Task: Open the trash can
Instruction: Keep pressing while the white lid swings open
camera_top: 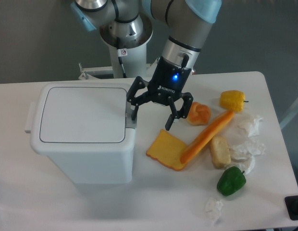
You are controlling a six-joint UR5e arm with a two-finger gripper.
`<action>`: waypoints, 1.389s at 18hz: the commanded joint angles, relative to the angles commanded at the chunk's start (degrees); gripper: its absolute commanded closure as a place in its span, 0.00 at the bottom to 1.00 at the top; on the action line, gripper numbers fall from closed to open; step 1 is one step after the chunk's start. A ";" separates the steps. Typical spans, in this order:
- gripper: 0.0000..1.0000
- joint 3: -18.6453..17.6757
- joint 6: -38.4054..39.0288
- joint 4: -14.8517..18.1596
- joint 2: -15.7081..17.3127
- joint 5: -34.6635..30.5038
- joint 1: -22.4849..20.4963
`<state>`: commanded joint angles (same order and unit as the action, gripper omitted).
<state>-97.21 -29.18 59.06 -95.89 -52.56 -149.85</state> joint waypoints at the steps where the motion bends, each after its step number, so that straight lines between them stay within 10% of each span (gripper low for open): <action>1: 0.00 -0.09 0.00 0.00 0.00 0.00 0.00; 25: 0.00 5.53 -1.23 -0.44 0.70 -0.44 -0.44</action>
<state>-91.67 -30.41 58.62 -95.19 -53.00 -150.29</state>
